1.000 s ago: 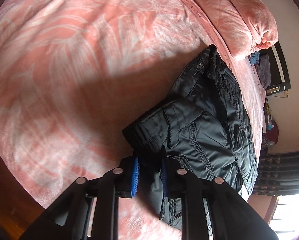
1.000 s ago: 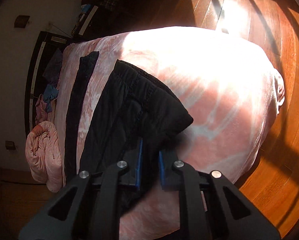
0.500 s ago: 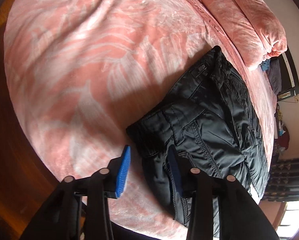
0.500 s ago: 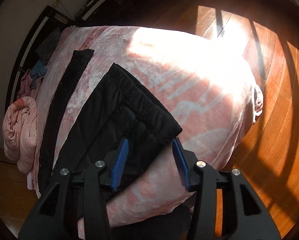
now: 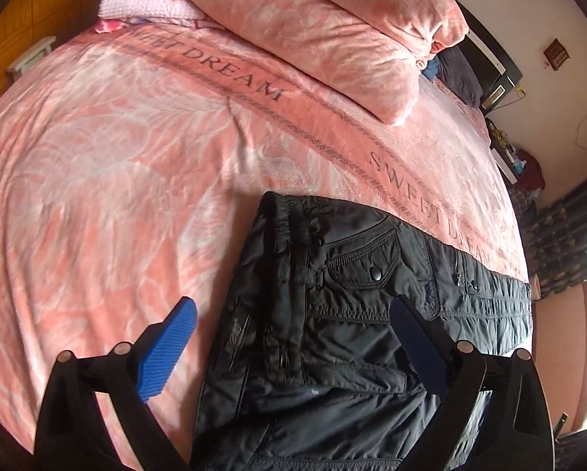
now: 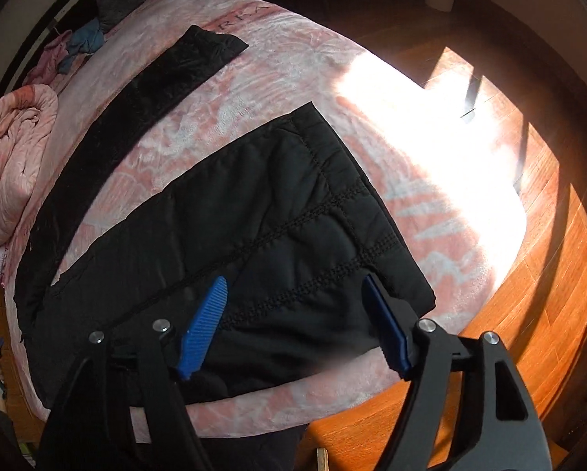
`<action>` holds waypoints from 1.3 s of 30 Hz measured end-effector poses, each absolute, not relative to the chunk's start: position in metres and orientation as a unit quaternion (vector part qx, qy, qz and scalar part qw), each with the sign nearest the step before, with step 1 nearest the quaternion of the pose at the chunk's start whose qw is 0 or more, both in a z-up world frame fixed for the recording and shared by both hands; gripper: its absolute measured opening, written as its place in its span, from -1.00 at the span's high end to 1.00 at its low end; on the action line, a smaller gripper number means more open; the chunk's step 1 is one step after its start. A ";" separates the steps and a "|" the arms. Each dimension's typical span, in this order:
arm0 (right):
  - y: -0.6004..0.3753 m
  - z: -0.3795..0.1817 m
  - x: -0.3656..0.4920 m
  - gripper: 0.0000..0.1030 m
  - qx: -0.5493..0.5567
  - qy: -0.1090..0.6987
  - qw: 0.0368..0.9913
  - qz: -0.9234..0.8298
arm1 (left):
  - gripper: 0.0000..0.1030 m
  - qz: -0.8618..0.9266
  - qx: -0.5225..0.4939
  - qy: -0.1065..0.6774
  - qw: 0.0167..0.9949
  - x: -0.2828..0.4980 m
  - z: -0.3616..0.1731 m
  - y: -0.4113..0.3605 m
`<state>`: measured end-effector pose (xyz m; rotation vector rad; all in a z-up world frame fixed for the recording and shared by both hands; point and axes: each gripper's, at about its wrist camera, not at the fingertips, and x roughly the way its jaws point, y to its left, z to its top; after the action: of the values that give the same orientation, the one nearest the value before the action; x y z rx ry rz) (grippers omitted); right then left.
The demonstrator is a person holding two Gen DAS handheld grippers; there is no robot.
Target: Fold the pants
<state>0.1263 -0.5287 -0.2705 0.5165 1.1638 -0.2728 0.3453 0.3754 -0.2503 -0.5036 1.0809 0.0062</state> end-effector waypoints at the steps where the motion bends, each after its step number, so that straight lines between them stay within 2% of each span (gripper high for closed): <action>1: -0.527 -0.263 0.136 -0.46 0.245 0.536 0.799 -0.115 | -0.93 -0.006 -0.244 0.517 0.820 0.362 -0.259 0.379; 8: -0.513 -0.247 0.231 -0.50 0.271 0.529 0.802 -0.048 | -0.91 -0.052 -0.280 0.552 0.784 0.431 -0.323 0.391; 9: -0.512 -0.247 0.249 -0.50 0.277 0.529 0.801 -0.034 | -0.85 -0.060 -0.278 0.561 0.777 0.436 -0.330 0.389; 10: -0.509 -0.248 0.270 -0.51 0.280 0.529 0.801 -0.019 | -0.59 -0.071 -0.278 0.567 0.772 0.439 -0.335 0.387; 12: -0.506 -0.245 0.306 -0.53 0.274 0.525 0.806 0.007 | -0.23 -0.080 -0.260 0.580 0.768 0.442 -0.340 0.382; 14: -0.508 -0.242 0.345 -0.58 0.270 0.520 0.810 0.032 | -0.14 -0.090 -0.249 0.581 0.770 0.440 -0.340 0.380; 16: -0.514 -0.240 0.387 -0.65 0.262 0.520 0.811 0.052 | 0.13 -0.086 -0.239 0.583 0.772 0.439 -0.341 0.380; 18: -0.525 -0.242 0.428 -0.65 0.250 0.523 0.814 0.050 | 0.33 -0.086 -0.237 0.581 0.774 0.438 -0.342 0.380; 26: -0.576 -0.286 0.555 -0.65 0.214 0.549 0.808 0.009 | 0.43 -0.068 -0.189 0.580 0.789 0.440 -0.338 0.368; 34: -0.585 -0.339 0.617 -0.64 0.193 0.573 0.796 0.030 | 0.42 -0.037 -0.201 0.577 0.791 0.440 -0.341 0.366; 36: -0.585 -0.348 0.619 -0.30 0.200 0.582 0.786 0.055 | 0.42 -0.027 -0.206 0.573 0.792 0.438 -0.341 0.366; 37: -0.584 -0.348 0.617 -0.05 0.195 0.583 0.786 0.059 | 0.42 -0.021 -0.205 0.572 0.794 0.437 -0.340 0.365; 38: -0.584 -0.346 0.615 0.46 0.193 0.579 0.789 0.067 | 0.43 -0.014 -0.201 0.571 0.796 0.436 -0.339 0.364; 39: -0.584 -0.344 0.612 0.71 0.200 0.580 0.786 0.080 | 0.49 -0.006 -0.197 0.569 0.799 0.435 -0.338 0.361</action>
<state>0.6124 -0.5839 -0.3444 0.4315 1.2496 0.1725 0.4354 0.3614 -0.3375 -0.4217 1.2203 -0.0124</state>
